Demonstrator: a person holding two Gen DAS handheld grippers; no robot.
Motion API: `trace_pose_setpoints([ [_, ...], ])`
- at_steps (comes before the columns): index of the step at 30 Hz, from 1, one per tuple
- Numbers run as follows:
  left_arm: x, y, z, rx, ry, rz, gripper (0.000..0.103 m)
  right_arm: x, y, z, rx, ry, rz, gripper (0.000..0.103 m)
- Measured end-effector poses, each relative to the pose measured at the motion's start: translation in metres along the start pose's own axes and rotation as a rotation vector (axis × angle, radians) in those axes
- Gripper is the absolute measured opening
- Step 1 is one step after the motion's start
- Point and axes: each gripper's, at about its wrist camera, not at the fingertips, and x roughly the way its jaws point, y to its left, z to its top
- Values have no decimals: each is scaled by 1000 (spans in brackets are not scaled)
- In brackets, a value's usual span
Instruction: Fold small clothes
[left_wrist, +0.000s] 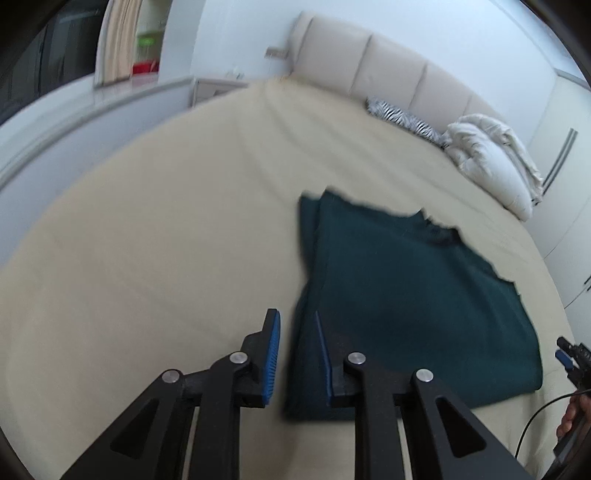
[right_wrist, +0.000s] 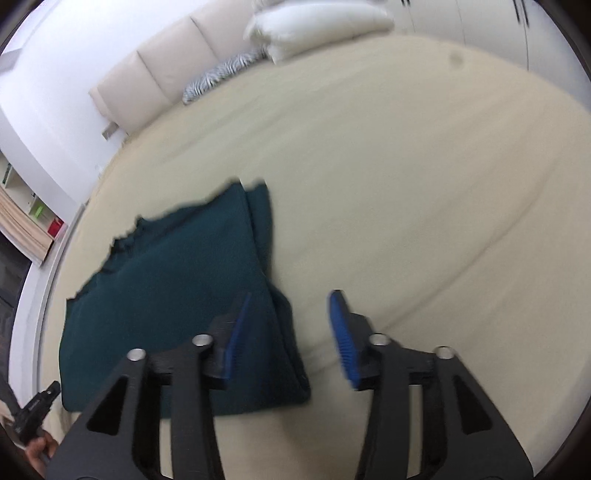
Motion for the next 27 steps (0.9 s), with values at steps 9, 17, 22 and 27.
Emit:
trace_pose_setpoints([
  [9, 69, -97, 59, 174, -42, -105, 21, 75, 163, 20, -171, 227, 514, 47],
  [17, 144, -57, 51, 85, 42, -42, 16, 200, 210, 6, -85, 446, 571, 26],
  [22, 143, -48, 51, 73, 30, -40, 15, 220, 157, 52, 51, 302, 516, 15],
  [27, 140, -52, 46, 93, 20, -17, 15, 191, 96, 74, 163, 169, 329, 21],
])
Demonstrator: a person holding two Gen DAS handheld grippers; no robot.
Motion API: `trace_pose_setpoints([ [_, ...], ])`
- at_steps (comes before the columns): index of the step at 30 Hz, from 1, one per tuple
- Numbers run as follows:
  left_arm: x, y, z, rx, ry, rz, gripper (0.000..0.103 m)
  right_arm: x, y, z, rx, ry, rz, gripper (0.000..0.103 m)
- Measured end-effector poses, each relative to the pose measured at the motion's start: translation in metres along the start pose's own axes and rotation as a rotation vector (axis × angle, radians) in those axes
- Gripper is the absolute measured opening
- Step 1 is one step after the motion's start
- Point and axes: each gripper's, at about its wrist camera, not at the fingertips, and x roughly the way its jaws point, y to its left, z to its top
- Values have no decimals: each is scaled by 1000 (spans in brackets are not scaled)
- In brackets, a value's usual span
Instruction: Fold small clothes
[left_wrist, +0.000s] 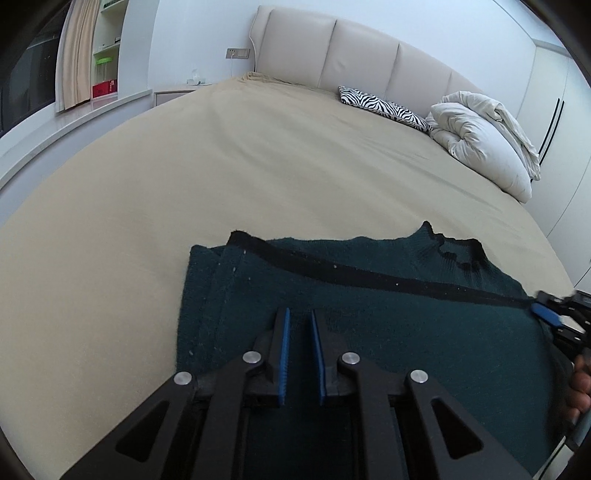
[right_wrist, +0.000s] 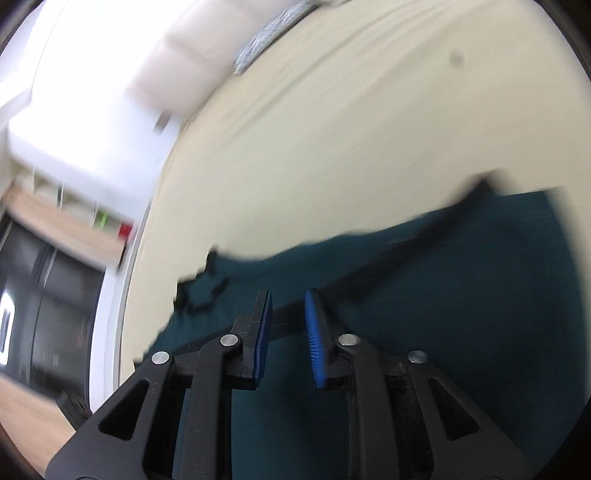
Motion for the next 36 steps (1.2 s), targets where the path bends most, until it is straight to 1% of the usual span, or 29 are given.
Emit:
trace_pose_setpoints([
  [1, 1, -3, 0, 5, 1, 3, 15, -17, -2, -5, 3, -24, 16, 23],
  [2, 1, -4, 0, 12, 2, 8, 15, -33, -5, -18, -16, -26, 69, 23],
  [3, 1, -5, 0, 18, 2, 15, 15, -39, 0, -28, -45, -7, 113, 23],
  [5, 1, -10, -1, 29, 0, 30, 16, -47, 17, -58, -144, 75, 210, 24],
  [6, 1, -11, -1, 37, -1, 38, 16, -47, 23, -70, -190, 101, 229, 25],
  [7, 0, -12, -3, 44, -3, 44, 16, -46, 29, -83, -234, 128, 230, 25],
  [8, 0, -13, -3, 48, -4, 46, 16, -38, 29, -96, -279, 168, 198, 25],
  [9, 0, -13, -3, 52, -5, 49, 16, -31, 24, -102, -288, 188, 163, 25],
  [10, 0, -13, -4, 54, -6, 50, 16, -28, 13, -103, -269, 189, 173, 21],
  [11, -1, -14, -4, 57, -6, 52, 16, -29, 1, -100, -232, 175, 216, 20],
  [12, -1, -14, -5, 59, -7, 54, 16, -35, -10, -97, -188, 151, 224, 20],
  [14, -1, -14, -5, 62, -11, 58, 16, -52, -29, -91, -123, 65, 187, 21],
  [16, 0, -16, -6, 66, -14, 62, 16, -71, -51, -79, -45, -27, 73, 24],
  [17, 0, -16, -6, 66, -15, 61, 16, -82, -60, -76, -11, -63, 39, 24],
  [18, 0, -16, -7, 66, -16, 61, 16, -90, -66, -74, 13, -80, 40, 24],
  [19, 0, -16, -7, 66, -18, 62, 16, -97, -65, -76, 18, -84, 49, 27],
  [20, 0, -17, -7, 68, -19, 65, 17, -98, -56, -79, -2, -79, 68, 27],
  [22, 0, -19, -8, 75, -20, 73, 17, -101, -38, -89, -57, -40, 129, 27],
  [23, 0, -19, -8, 76, -21, 74, 17, -95, -17, -104, -101, 6, 178, 27],
  [25, 0, -18, -8, 75, -19, 73, 17, -83, 9, -123, -164, 80, 236, 27],
  [26, 0, -18, -7, 75, -19, 74, 17, -69, 26, -138, -208, 154, 267, 27],
  [28, -2, -20, -7, 81, -15, 83, 18, -44, 43, -161, -256, 263, 303, 27],
  [29, -4, -21, -7, 85, -12, 90, 18, -39, 47, -168, -274, 290, 302, 27],
  [30, -8, -24, -8, 95, -5, 103, 22, -28, 47, -177, -294, 328, 277, 27],
  [31, -12, -26, -9, 105, 1, 116, 27, -30, 40, -185, -293, 349, 249, 27],
  [32, -19, -29, -12, 116, 4, 128, 32, -20, 32, -185, -252, 355, 254, 27],
  [33, -28, -33, -16, 130, 4, 137, 44, -15, 27, -179, -217, 350, 285, 26],
  [34, -34, -36, -20, 140, 10, 142, 53, -20, 19, -172, -187, 333, 295, 26],
  [36, -48, -41, -32, 154, 23, 142, 55, -34, -1, -154, -157, 260, 263, 27],
])
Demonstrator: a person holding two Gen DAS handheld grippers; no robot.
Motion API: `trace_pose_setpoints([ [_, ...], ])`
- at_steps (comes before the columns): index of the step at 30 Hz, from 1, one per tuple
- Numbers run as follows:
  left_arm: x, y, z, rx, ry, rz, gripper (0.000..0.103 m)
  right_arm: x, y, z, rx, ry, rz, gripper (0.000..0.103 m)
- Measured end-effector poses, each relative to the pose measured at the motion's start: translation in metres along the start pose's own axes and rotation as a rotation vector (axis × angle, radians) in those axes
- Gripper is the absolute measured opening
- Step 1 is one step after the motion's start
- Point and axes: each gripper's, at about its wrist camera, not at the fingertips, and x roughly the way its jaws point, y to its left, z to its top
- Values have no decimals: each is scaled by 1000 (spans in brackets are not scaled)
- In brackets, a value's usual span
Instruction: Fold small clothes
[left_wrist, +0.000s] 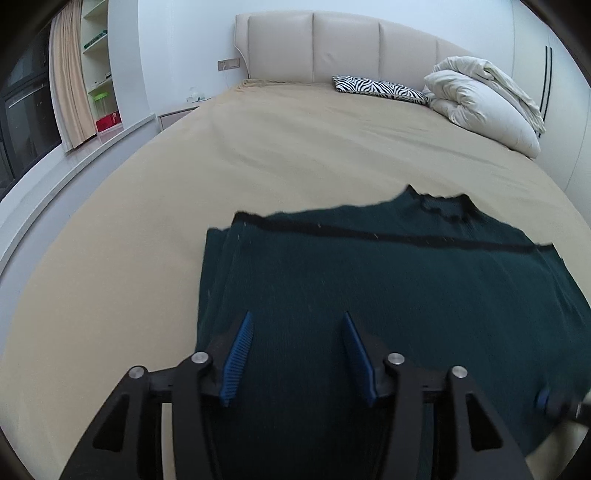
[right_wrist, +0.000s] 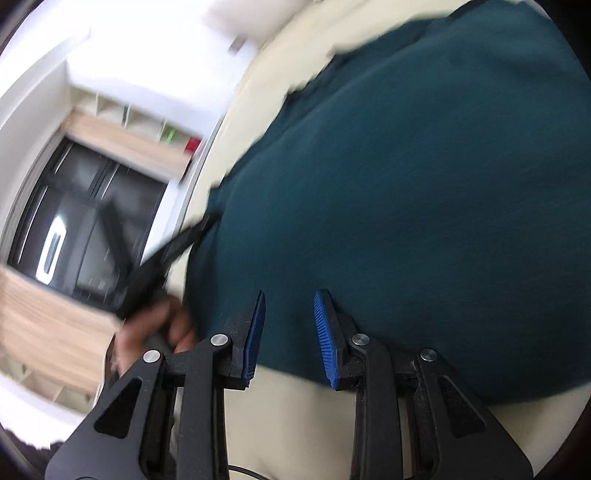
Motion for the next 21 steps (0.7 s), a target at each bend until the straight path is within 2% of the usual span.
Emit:
trace_pose_setpoints([
  [6, -16, -5, -30, 57, 38, 40, 55, -85, -71, 12, 183, -214, -83, 27],
  [11, -41, -8, -32, 55, 47, 62, 55, -148, -91, -5, 243, -355, -212, 27],
  [15, -67, -23, -35, 46, 22, -48, 55, -152, -65, -19, 189, -384, -176, 30],
  [16, -66, -29, -37, 53, 37, -70, 55, -146, -55, -19, 164, -378, -158, 37],
  [17, -61, -35, -41, 76, 49, -49, 55, -139, -45, -17, 131, -360, -123, 49],
  [19, -45, -39, -48, 104, 88, 10, 55, -122, -31, -11, 93, -332, -87, 50],
  [20, -33, -36, -52, 94, 137, 13, 56, -109, -24, -7, 73, -309, -75, 50],
  [21, -27, -31, -55, 77, 142, -7, 58, -95, -20, -1, 56, -282, -61, 50],
])
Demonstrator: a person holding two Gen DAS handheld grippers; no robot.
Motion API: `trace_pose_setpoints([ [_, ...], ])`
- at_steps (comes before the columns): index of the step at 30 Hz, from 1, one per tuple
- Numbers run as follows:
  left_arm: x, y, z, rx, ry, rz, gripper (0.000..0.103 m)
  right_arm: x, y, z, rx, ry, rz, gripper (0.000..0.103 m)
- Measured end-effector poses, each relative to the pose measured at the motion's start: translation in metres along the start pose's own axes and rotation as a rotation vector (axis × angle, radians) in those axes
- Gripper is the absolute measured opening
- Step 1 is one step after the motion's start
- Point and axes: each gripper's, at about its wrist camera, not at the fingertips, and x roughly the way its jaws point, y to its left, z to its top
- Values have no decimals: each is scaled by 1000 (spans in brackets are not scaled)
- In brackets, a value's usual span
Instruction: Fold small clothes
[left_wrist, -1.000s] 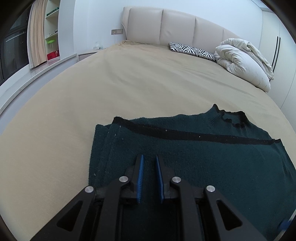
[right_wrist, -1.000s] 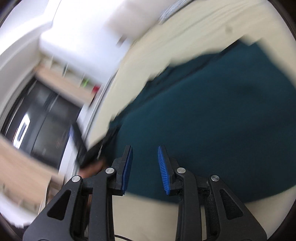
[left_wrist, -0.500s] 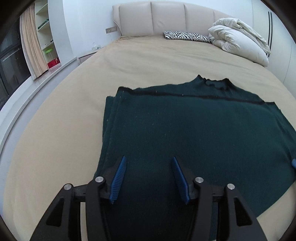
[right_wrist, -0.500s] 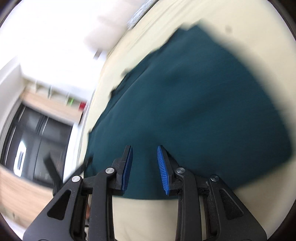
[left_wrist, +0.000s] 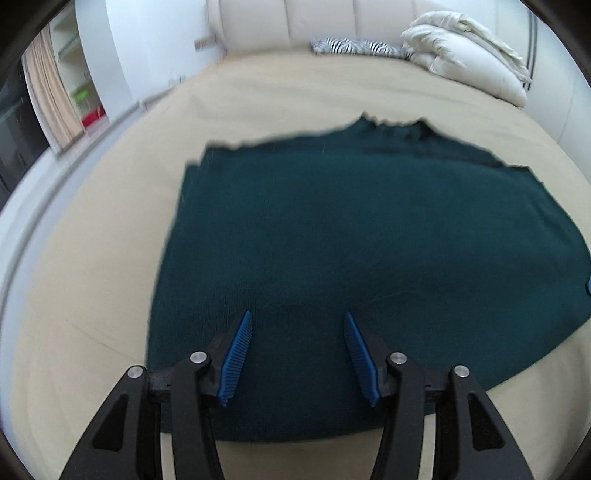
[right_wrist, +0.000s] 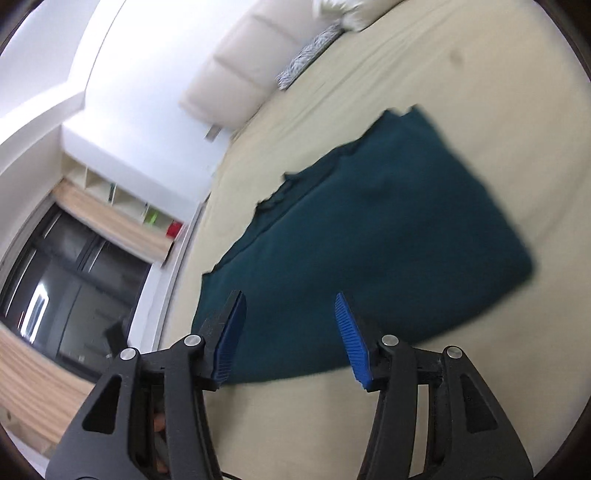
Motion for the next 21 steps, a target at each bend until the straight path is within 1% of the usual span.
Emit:
trace_pose_setpoints([
  [1, -1, 3, -1, 6, -19, 0, 61, 32, 19, -5, -11, 21, 8, 50],
  [2, -1, 2, -1, 24, -23, 9, 61, 52, 22, -5, -16, 49, -4, 50],
  [4, -2, -1, -2, 48, -28, 24, 62, 69, 14, -2, -13, 70, -36, 50],
  [6, 0, 0, -3, 45, -30, 25, 62, 95, 9, -3, 11, 67, -99, 50],
  [7, -1, 0, -3, 46, -33, 27, 62, 103, 15, -7, 32, 60, -115, 48],
  [8, -1, -1, -4, 51, -36, 28, 62, 103, 7, -11, 63, 49, -95, 48],
  [9, -1, -1, -5, 55, -40, 30, 63, 101, 1, -17, 92, 34, -67, 48],
  [10, -2, -2, -6, 58, -43, 32, 63, 99, -3, -17, 102, 19, -72, 48],
  [11, -2, -2, -7, 59, -44, 31, 63, 86, -8, -20, 98, -3, -91, 48],
  [12, -1, 0, -7, 57, -44, 28, 63, 83, -8, -20, 95, -15, -104, 48],
  [13, 0, 0, -7, 56, -44, 27, 63, 67, -14, -19, 94, -26, -120, 48],
  [16, 0, 0, -8, 58, -46, 30, 63, 42, -23, -19, 122, -84, -174, 48],
  [18, 1, 0, -7, 59, -48, 32, 63, 12, -33, -17, 132, -120, -203, 48],
  [21, 2, 0, -7, 58, -50, 31, 63, -16, -27, -25, 99, -165, -266, 50],
])
